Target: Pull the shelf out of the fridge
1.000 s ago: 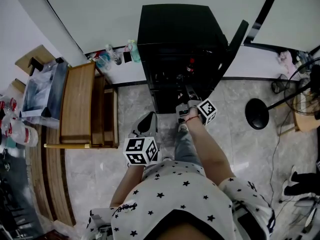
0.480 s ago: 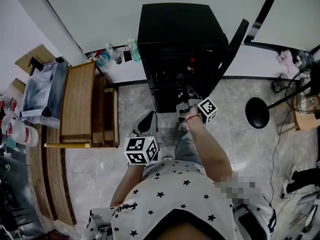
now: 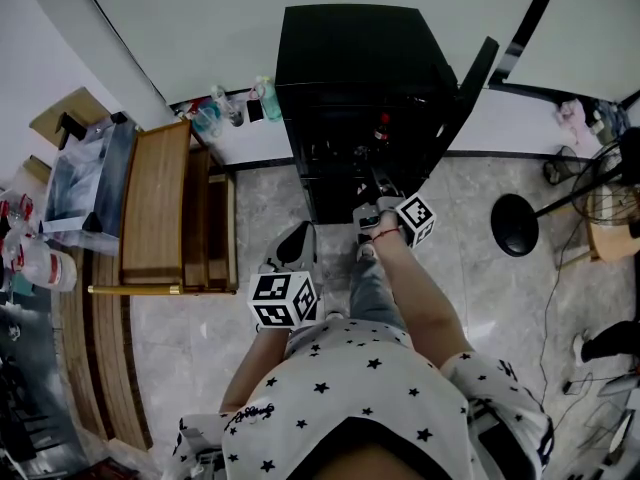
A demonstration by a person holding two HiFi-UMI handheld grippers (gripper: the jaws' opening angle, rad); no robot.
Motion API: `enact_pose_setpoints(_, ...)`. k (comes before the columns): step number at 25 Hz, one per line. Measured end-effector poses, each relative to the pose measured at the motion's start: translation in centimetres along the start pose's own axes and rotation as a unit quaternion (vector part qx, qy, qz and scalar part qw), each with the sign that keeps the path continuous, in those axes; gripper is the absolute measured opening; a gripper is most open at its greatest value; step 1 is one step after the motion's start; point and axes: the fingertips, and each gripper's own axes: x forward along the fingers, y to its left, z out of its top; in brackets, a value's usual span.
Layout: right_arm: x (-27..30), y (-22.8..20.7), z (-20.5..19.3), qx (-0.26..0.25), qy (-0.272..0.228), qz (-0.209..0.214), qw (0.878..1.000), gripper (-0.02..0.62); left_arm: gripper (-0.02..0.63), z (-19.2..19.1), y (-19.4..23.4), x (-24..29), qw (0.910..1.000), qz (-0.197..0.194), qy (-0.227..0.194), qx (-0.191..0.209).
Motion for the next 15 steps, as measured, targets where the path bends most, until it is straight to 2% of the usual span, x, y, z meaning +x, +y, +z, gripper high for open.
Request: enact_pose_setpoints(15, 0.33, 0.03, 0.23, -0.002, 0.000, 0.003, 1.000, 0.008, 0.014, -0.04, -0.11, 0.34, 1.0000, 0.000, 0.002, -0.001)
